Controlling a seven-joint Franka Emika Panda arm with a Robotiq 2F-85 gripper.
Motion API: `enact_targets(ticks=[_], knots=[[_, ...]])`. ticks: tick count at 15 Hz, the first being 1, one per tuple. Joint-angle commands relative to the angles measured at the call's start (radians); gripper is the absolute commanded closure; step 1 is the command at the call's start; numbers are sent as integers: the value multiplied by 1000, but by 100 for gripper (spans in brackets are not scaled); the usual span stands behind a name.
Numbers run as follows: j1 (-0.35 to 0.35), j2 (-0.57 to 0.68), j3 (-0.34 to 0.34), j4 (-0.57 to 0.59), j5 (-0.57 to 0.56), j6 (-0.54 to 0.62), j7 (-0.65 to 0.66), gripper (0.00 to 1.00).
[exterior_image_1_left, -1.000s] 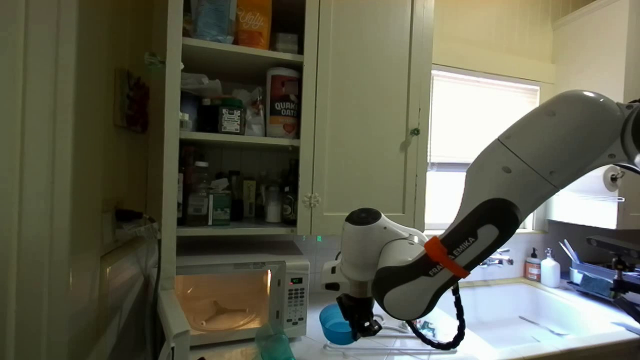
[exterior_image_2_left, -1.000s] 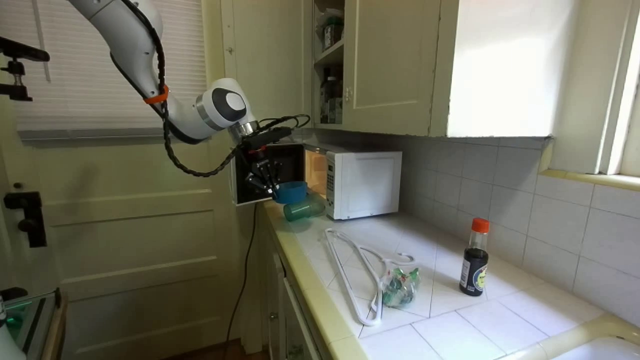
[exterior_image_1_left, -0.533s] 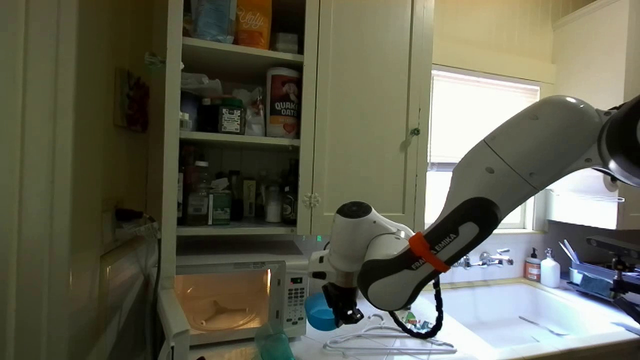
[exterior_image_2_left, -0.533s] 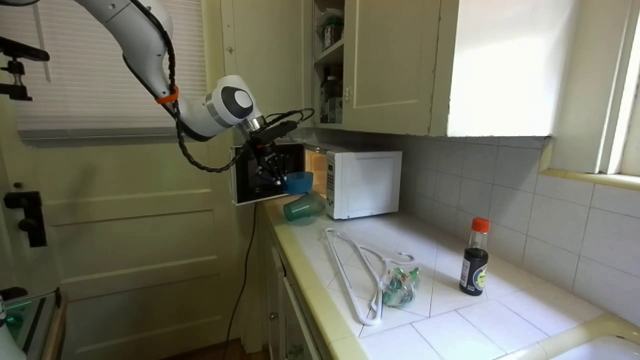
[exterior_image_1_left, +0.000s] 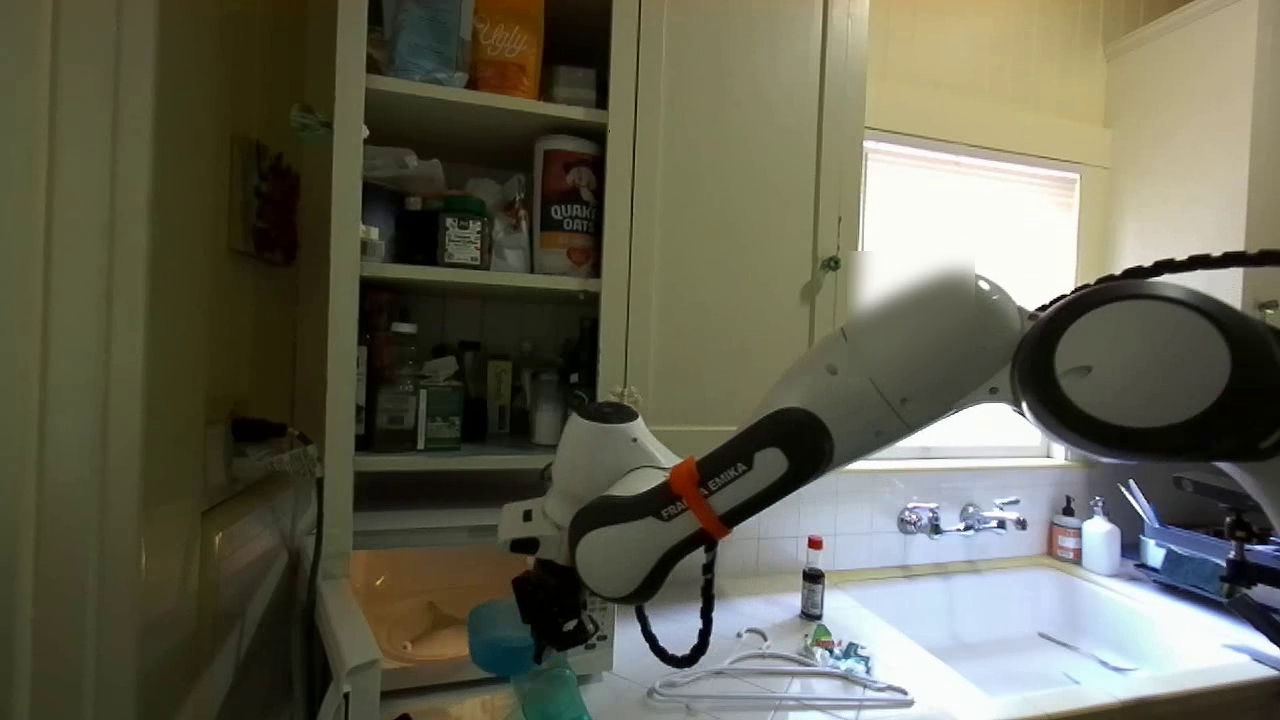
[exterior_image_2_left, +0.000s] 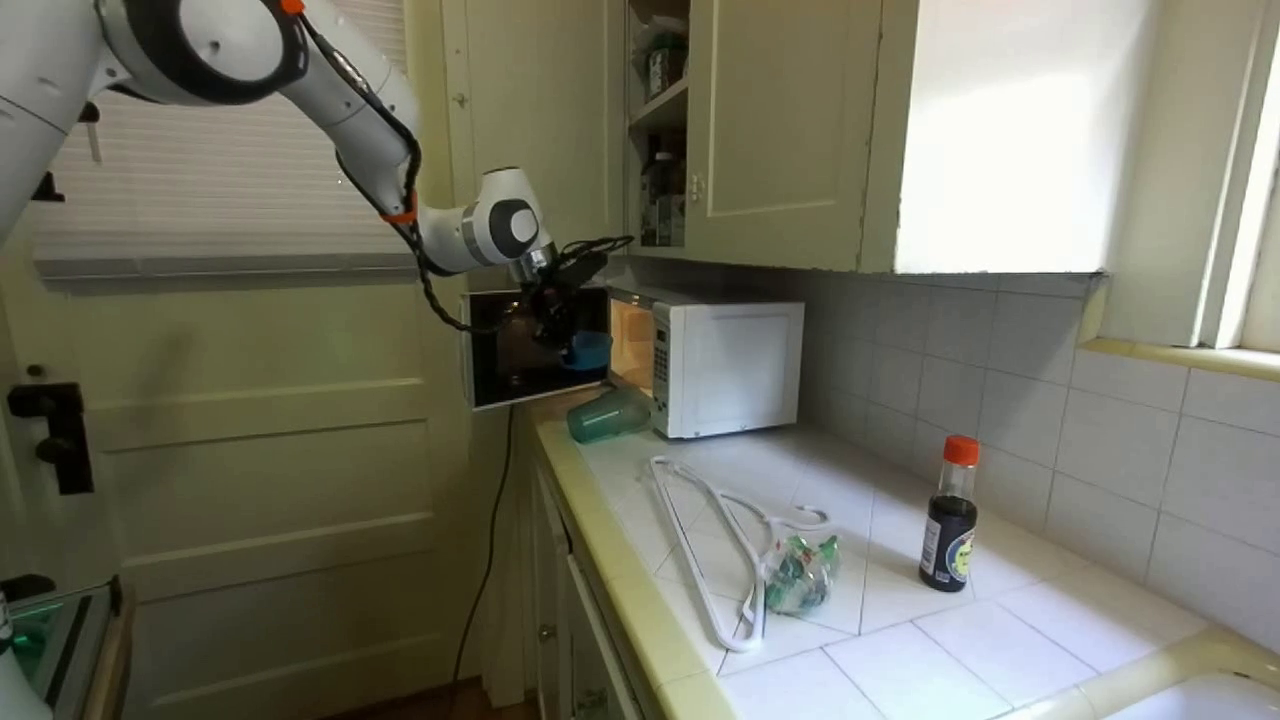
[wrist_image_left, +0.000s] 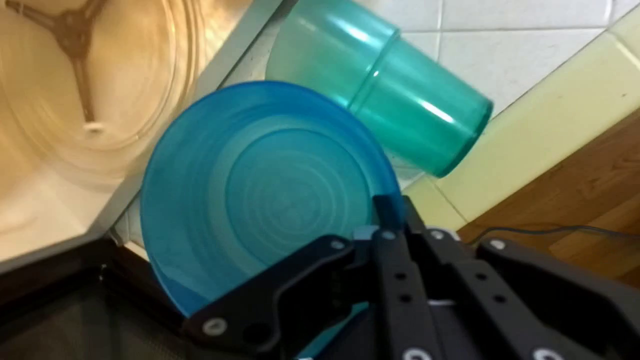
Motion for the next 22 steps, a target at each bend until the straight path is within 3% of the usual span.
enact_targets(ticks=[1, 5, 6, 10, 16, 22], knots=[[36, 182, 1, 254, 47, -141, -149, 99], [114, 307, -68, 467, -7, -292, -174, 99], [87, 226, -59, 328, 23, -212, -145, 99], [97, 243, -66, 355, 25, -219, -147, 99], [146, 343, -108, 461, 37, -83, 130, 99], [213, 427, -137, 574, 12, -138, 295, 99]])
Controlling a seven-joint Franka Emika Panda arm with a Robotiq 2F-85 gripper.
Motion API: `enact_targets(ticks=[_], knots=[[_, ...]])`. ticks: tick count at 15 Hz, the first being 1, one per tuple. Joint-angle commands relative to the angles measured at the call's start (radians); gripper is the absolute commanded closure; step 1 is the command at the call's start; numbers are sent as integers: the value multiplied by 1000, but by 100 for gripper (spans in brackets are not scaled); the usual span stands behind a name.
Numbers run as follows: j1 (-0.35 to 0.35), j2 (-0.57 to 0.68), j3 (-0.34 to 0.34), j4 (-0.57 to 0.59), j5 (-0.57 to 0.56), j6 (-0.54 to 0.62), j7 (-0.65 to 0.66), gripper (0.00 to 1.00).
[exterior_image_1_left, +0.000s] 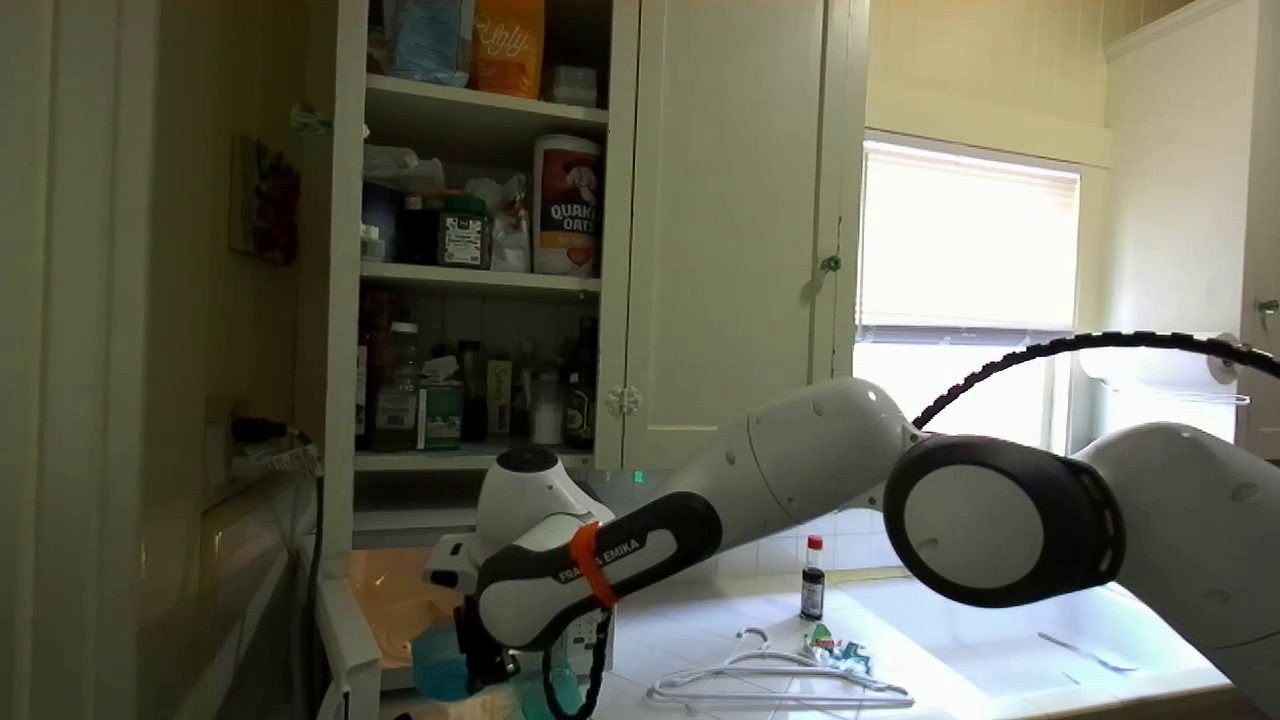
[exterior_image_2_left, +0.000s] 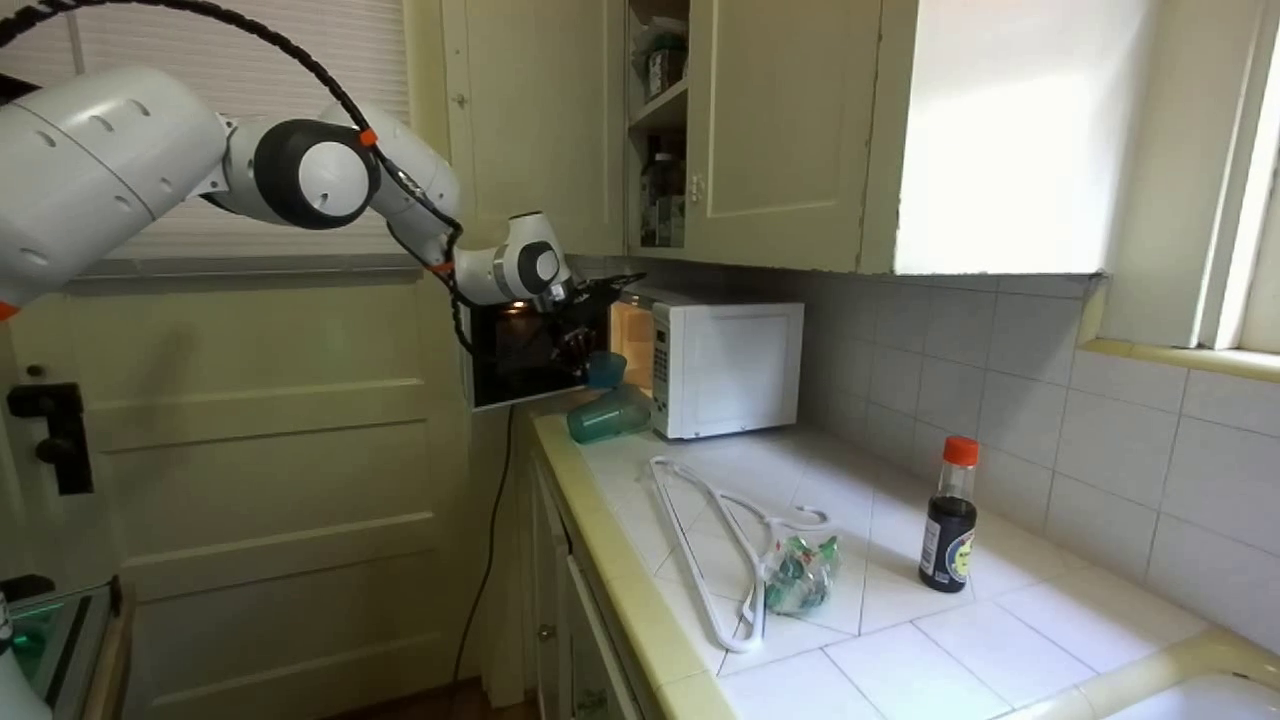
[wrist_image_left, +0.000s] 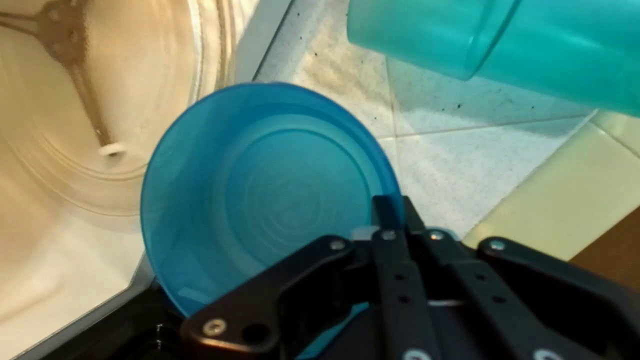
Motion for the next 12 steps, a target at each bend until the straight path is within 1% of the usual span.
enact_targets(ticks=[1, 5, 12], knots=[[53, 69, -39, 115, -4, -47, 96, 99], [84, 152, -50, 253, -9, -116, 102, 99], [110, 324, -65, 555, 0, -292, 61, 99]])
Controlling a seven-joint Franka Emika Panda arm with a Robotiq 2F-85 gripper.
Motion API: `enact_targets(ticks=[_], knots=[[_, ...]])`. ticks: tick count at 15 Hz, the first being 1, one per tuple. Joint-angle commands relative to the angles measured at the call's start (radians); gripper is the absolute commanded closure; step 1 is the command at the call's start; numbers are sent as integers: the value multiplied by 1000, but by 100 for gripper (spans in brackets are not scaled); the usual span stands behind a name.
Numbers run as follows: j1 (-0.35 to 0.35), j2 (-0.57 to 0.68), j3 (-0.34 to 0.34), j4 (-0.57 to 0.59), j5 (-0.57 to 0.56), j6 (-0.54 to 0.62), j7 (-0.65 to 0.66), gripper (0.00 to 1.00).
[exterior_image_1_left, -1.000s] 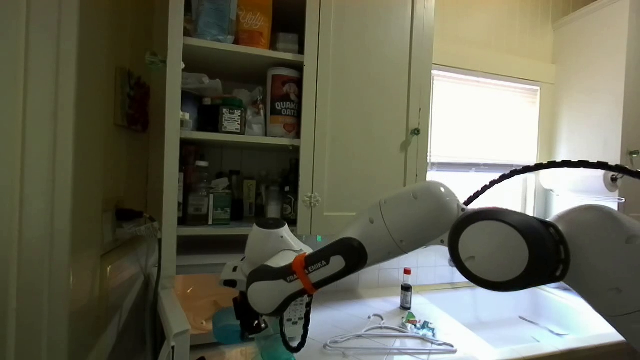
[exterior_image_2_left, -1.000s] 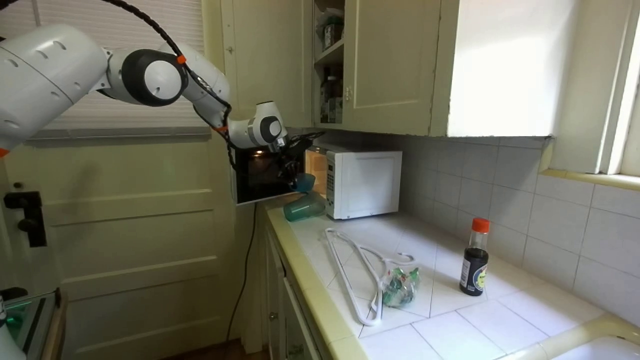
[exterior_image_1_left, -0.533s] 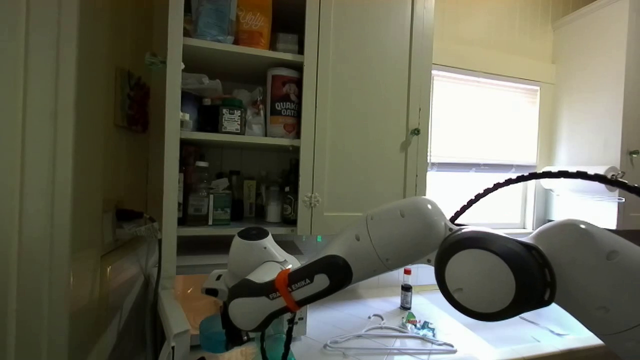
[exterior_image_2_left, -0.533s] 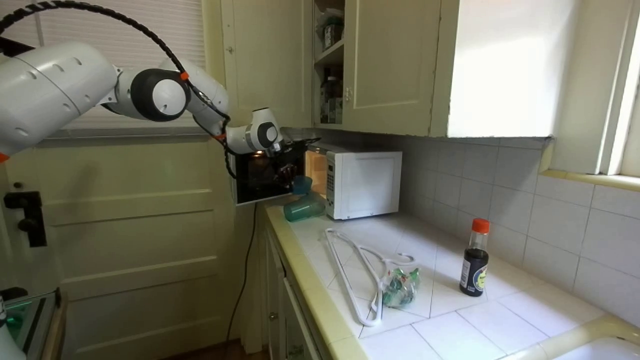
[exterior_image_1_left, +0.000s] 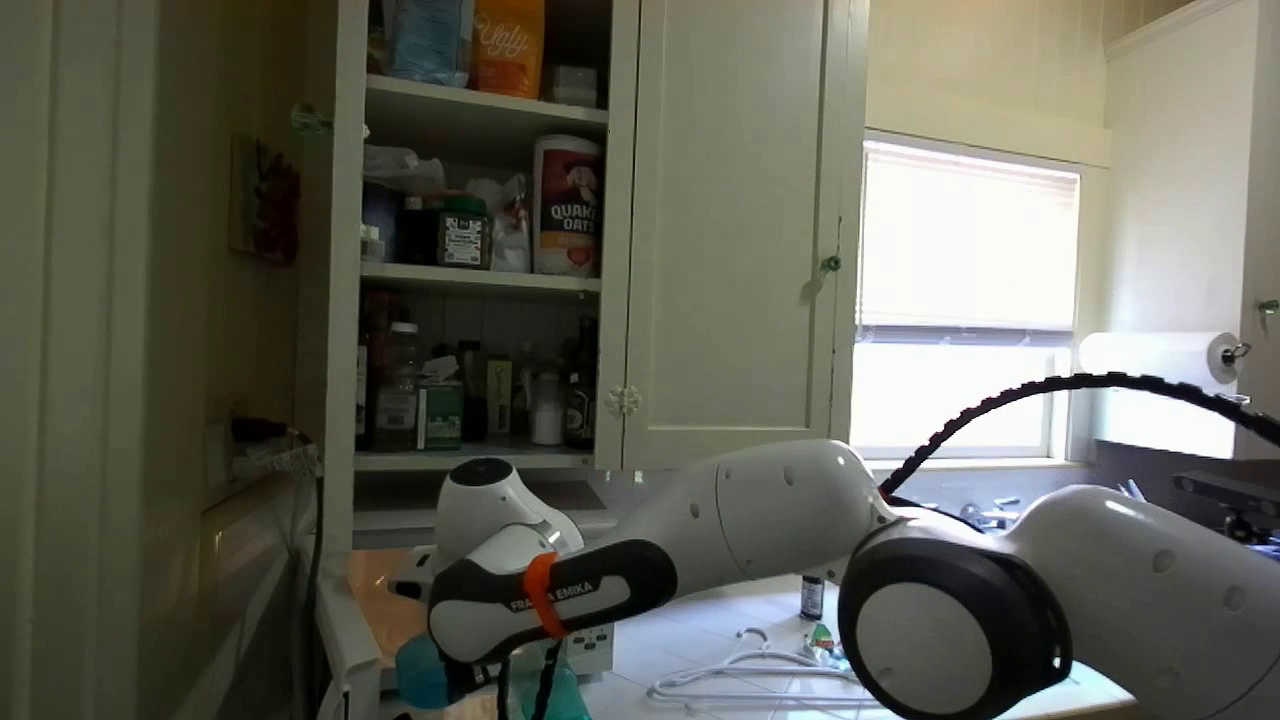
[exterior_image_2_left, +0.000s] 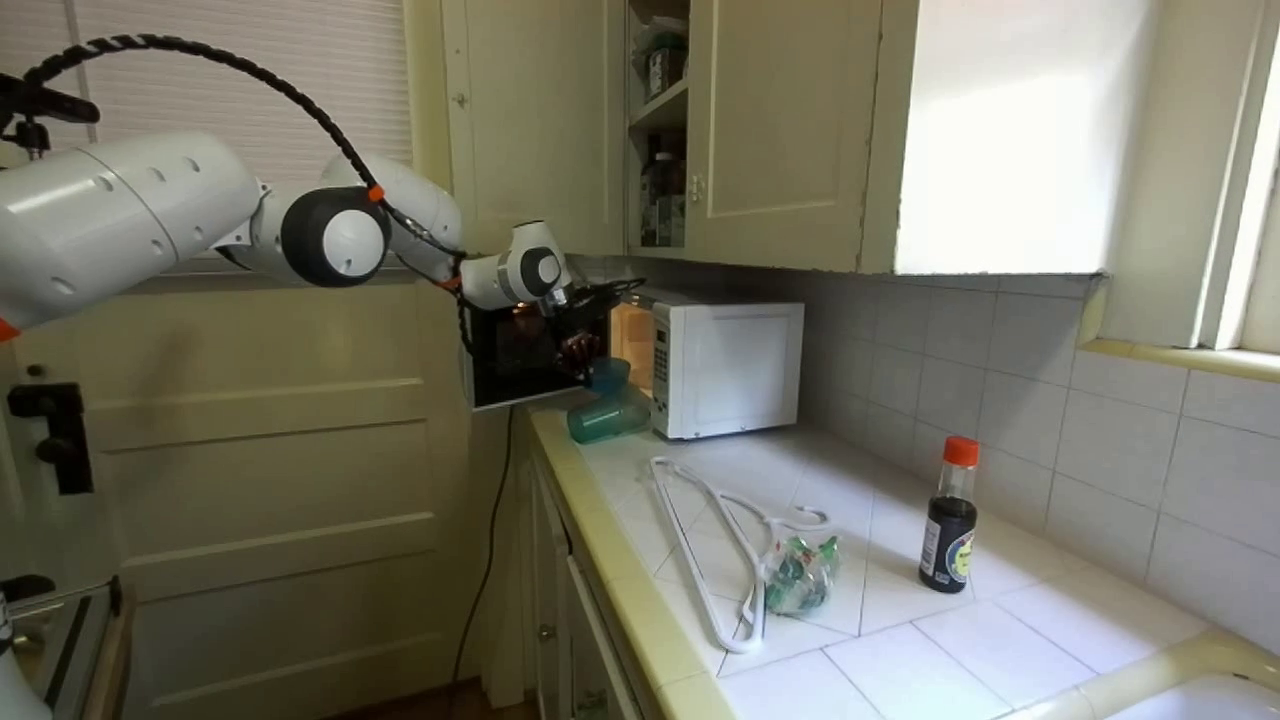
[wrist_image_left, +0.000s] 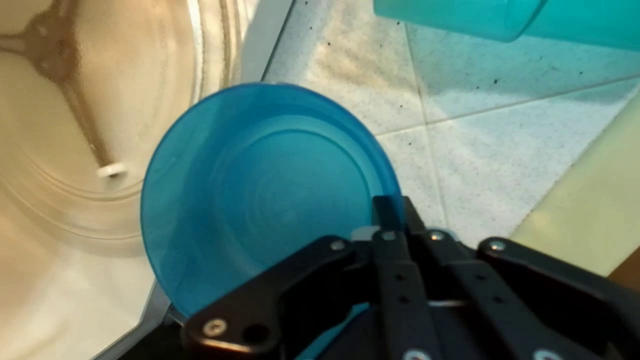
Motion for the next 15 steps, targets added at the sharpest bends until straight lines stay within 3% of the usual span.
enact_targets(ticks=[1, 2, 9, 15], knots=[[19, 125, 7, 217, 12, -120, -61, 99], [6, 43, 1, 76, 0, -51, -15, 96], [26, 118, -12, 203, -6, -56, 7, 99], [24, 153, -2, 273, 63, -163, -42, 99]])
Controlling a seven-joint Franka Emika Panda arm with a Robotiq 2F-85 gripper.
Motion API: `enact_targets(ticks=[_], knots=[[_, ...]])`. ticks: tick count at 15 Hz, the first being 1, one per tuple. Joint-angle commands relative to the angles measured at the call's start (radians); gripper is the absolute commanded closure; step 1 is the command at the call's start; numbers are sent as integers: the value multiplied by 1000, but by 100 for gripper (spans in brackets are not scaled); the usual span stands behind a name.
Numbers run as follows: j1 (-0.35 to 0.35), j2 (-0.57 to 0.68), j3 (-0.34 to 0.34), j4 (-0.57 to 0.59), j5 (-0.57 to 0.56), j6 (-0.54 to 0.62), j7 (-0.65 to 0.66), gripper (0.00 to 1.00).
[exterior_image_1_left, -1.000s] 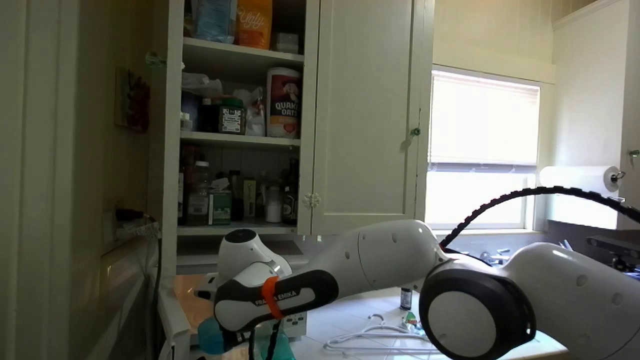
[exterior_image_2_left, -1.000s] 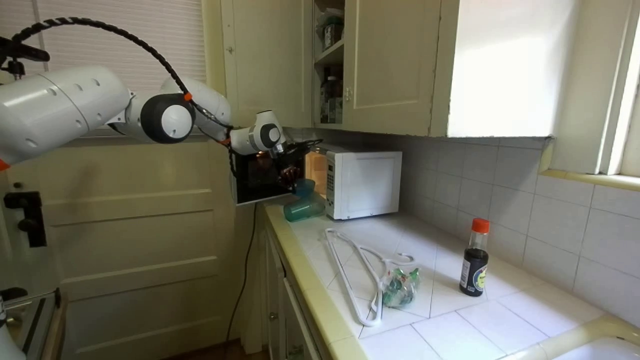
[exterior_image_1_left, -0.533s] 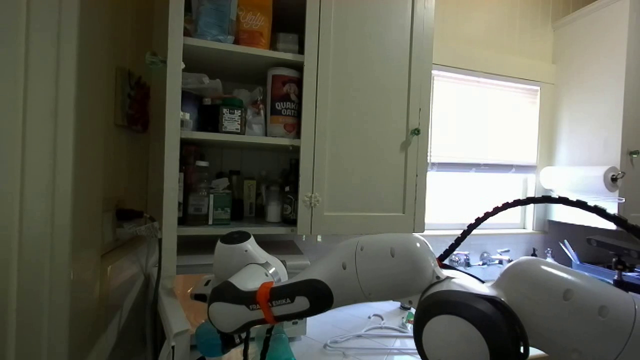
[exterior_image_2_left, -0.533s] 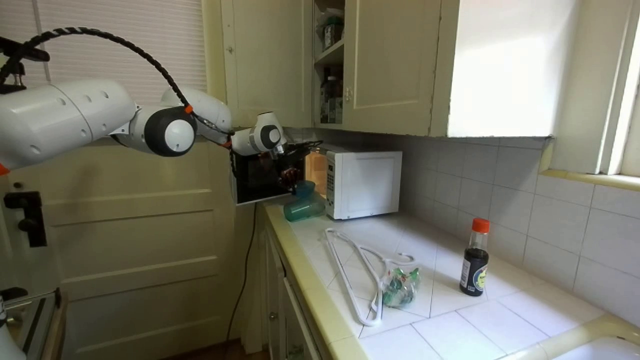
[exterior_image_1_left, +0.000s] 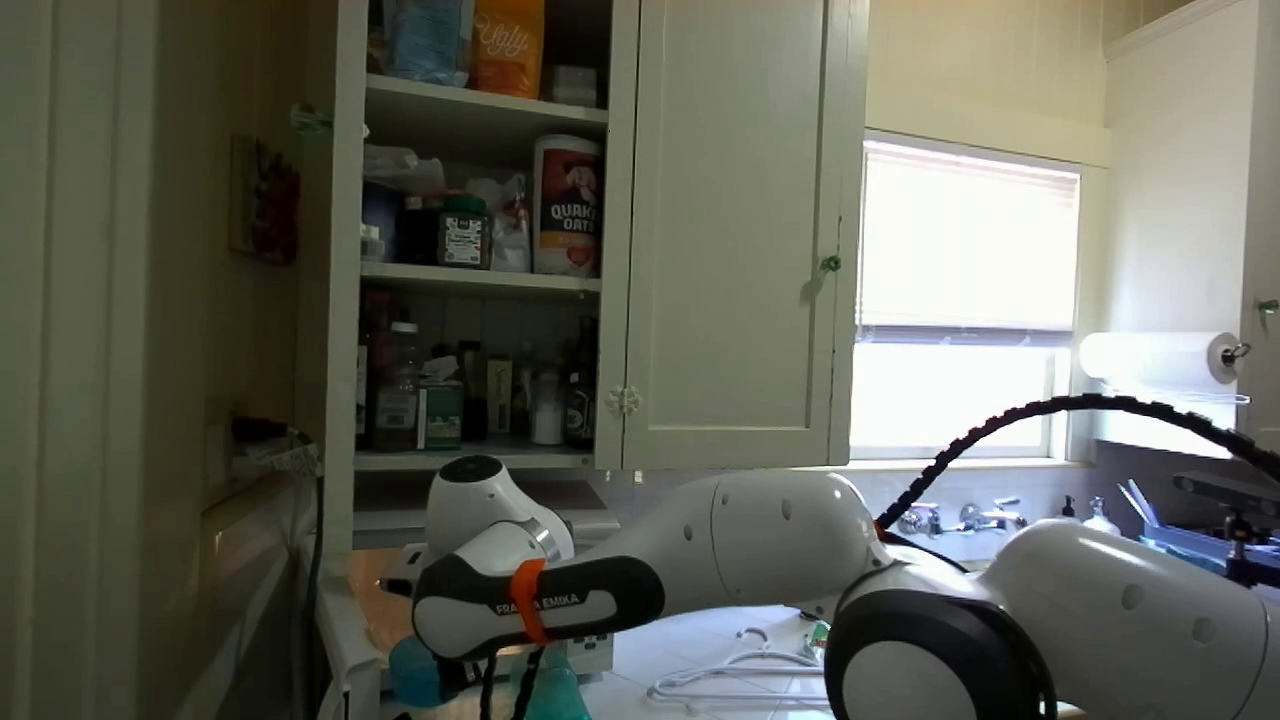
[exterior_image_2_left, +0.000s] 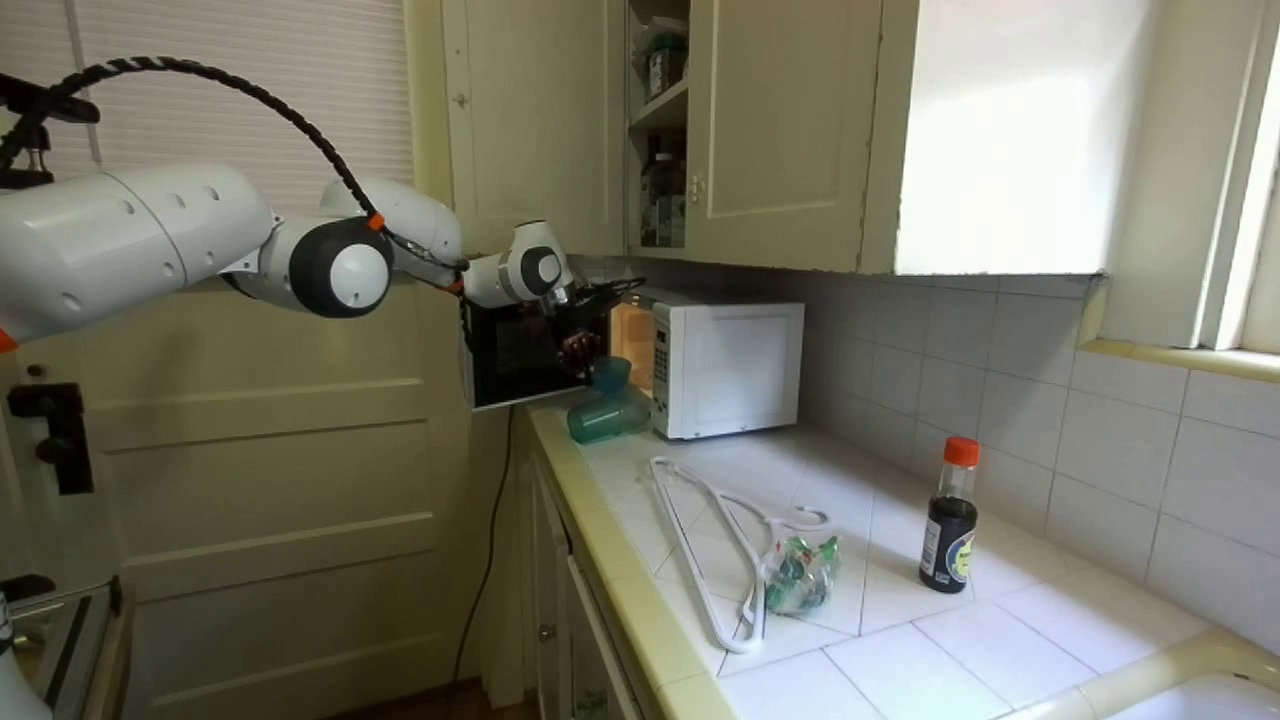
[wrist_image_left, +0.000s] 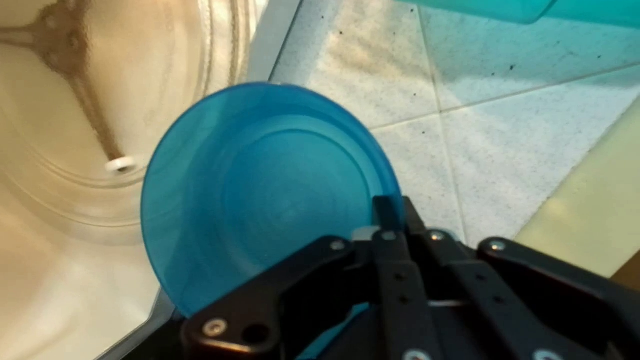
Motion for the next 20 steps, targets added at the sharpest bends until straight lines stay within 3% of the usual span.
enact_targets(ticks=[1, 7, 15, 20], knots=[[0, 60, 3, 95, 58, -83, -31, 99], [6, 107, -39, 193, 55, -57, -7, 99], [5, 130, -40, 242, 92, -210, -13, 99], [15, 143, -51, 280, 87, -207, -41, 96]])
